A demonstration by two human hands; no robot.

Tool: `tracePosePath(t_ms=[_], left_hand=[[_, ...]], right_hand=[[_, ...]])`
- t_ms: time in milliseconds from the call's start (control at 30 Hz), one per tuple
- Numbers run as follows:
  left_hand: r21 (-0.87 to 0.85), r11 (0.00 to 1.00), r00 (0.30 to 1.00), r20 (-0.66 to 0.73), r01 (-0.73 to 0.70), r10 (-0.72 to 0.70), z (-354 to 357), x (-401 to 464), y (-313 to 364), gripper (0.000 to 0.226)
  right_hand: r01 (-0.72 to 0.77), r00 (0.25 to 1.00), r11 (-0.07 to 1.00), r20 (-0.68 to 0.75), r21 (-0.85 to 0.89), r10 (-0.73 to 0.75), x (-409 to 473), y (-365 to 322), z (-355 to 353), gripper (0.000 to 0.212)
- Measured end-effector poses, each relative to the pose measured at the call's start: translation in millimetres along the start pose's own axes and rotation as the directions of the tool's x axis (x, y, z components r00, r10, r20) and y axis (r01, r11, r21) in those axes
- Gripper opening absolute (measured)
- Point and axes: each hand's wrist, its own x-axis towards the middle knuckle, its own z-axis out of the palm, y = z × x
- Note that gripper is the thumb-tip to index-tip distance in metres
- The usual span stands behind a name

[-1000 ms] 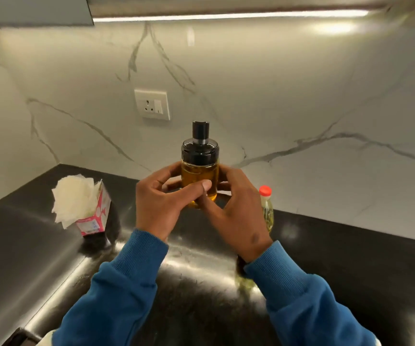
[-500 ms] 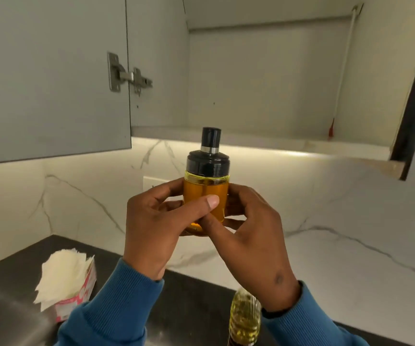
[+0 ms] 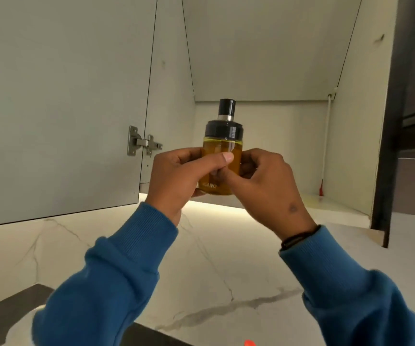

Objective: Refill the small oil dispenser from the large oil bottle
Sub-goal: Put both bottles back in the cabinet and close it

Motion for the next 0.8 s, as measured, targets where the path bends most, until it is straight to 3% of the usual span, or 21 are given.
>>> tracePosePath(t_ms=[167, 500, 633, 800], left_hand=[[0.012, 0.999, 0.998, 0.029, 0.047, -0.047, 10.4, 40.9, -7.7, 0.022], [0.141, 0.983, 0.993, 0.018, 0.115, -0.119, 13.8, 96.8, -59.8, 0.029], [0.186, 0.973, 0.988, 0.05, 0.135, -0.146, 10.8, 108.2, -68.4, 0.042], [0.274, 0.949, 0.978, 0.088, 0.16, -0.19, 9.9, 119.0, -69.1, 0.032]], right_hand=[[-0.077, 0.995, 0.996, 0.067, -0.04, 0.079, 41.1, 19.9, 3.5, 0.029], [-0.21, 0.959, 0.972, 0.173, -0.106, 0.226, 86.8, 62.8, 41.0, 0.023], [-0.242, 0.947, 0.964, 0.189, -0.113, 0.26, 92.8, 71.0, 52.5, 0.018], [-0.258, 0.937, 0.953, 0.198, -0.155, 0.286, 98.0, 77.7, 62.9, 0.024]])
